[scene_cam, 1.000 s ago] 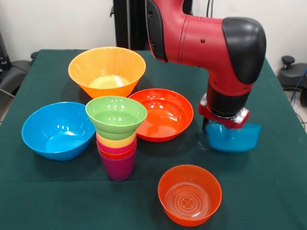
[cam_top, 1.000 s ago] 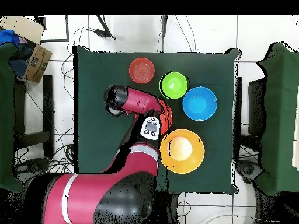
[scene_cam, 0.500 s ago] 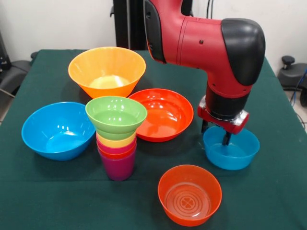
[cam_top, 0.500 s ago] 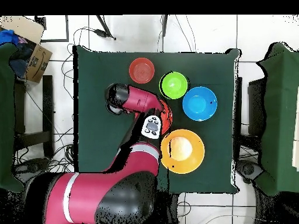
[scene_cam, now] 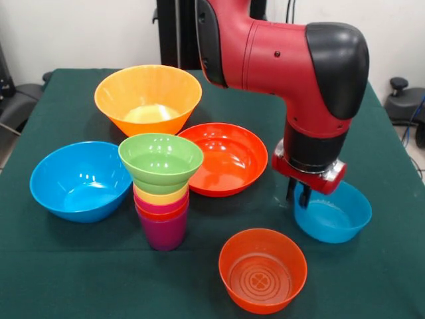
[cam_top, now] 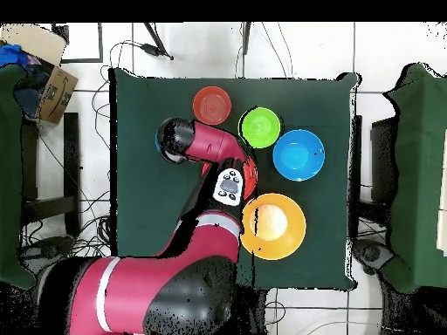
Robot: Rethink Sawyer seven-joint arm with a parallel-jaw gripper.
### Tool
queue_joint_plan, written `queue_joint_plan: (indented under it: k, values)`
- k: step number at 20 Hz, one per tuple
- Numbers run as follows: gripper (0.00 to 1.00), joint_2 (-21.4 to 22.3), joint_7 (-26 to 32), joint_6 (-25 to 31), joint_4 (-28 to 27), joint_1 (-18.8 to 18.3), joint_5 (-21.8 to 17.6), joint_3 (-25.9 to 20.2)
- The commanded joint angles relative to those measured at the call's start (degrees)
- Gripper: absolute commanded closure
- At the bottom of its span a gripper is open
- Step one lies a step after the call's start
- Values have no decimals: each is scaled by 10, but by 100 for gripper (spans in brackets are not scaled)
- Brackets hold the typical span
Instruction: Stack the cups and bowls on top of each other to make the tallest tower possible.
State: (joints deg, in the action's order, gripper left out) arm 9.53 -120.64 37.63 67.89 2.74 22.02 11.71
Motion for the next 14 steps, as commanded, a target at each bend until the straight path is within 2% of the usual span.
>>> queue_joint_plan:
  k: [1, 4, 6, 14]
  values:
    - [100, -70, -87, -37, -12, -8, -6, -33]
    - [100, -70, -79, -36, -17, -13, -3, -38]
    - [100, -52, -64, -31, -13, -22, -2, -49]
    - [100, 60, -46, 94, 1, -41, 10, -53]
